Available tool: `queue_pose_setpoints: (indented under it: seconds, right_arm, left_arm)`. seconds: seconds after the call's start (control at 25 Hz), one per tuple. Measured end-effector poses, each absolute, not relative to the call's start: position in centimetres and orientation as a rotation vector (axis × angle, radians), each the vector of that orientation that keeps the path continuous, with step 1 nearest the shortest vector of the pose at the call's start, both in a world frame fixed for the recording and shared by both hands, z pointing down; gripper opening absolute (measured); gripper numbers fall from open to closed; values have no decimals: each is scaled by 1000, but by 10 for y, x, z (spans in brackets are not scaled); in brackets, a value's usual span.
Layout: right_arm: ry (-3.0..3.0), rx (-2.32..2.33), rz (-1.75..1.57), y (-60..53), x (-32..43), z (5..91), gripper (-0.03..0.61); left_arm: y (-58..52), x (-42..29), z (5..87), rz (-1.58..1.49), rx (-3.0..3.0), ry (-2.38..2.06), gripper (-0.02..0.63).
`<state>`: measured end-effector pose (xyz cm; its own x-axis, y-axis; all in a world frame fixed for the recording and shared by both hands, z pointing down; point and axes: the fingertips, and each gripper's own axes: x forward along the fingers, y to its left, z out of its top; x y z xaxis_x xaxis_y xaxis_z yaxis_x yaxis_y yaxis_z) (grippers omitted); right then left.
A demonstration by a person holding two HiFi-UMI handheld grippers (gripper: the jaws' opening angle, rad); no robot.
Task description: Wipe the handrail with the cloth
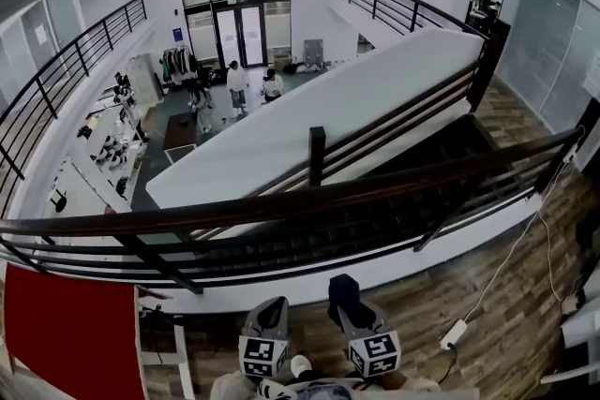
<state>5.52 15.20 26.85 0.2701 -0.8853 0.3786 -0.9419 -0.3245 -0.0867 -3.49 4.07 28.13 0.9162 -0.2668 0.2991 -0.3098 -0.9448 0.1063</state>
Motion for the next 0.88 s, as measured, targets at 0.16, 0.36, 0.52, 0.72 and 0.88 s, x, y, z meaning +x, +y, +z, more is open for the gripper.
queue_pose_setpoints:
  seconds: [0.16,0.36,0.52,0.72,0.88]
  right_arm:
    - [-1693,2387,542,152,62,265,89]
    - [-1683,2392,552,152,79,269,91]
    - [-1713,2380,551,149,97,271,91]
    - [-1775,2346,539,149,126,269,91]
    - [-1822,2325,545,151,148,268,91]
  left_arm:
    - [36,-28,278,422,2912,-436,3]
    - [37,-12,279,418,2935,-445,3]
    - [37,4,278,430,2939,-477,3]
    - [43,27,275,434,2930,-551,3]
    - [49,47,272,441,2931,-597,3]
